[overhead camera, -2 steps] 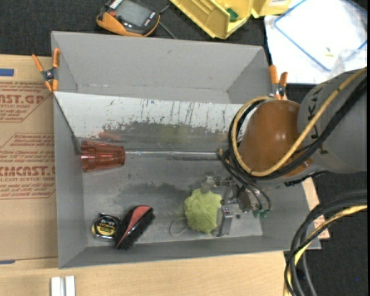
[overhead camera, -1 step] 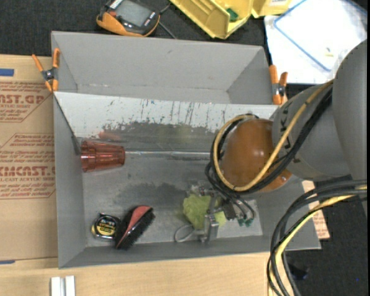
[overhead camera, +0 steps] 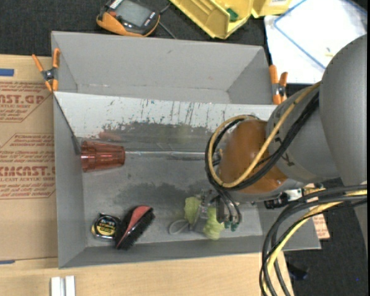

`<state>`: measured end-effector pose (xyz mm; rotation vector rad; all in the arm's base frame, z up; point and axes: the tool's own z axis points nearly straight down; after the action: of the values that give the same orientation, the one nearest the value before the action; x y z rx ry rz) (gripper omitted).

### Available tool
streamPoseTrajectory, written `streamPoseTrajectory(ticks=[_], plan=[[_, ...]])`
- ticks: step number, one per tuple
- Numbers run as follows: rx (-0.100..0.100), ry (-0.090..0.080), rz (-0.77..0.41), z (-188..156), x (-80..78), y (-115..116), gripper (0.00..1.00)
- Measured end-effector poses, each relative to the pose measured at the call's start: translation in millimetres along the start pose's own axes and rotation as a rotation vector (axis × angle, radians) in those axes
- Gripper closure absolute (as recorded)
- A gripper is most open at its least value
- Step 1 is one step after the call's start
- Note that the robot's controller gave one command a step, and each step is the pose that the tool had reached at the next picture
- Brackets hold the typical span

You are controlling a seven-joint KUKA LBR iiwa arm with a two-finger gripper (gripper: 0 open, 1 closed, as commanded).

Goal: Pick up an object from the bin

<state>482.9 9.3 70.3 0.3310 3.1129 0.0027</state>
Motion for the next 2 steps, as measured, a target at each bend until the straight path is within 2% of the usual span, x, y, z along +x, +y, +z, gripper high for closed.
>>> streamPoseTrajectory(ticks=[2], plan=[[0.000,0.002,0.000,-7.1,0.8,0.0,1.00]])
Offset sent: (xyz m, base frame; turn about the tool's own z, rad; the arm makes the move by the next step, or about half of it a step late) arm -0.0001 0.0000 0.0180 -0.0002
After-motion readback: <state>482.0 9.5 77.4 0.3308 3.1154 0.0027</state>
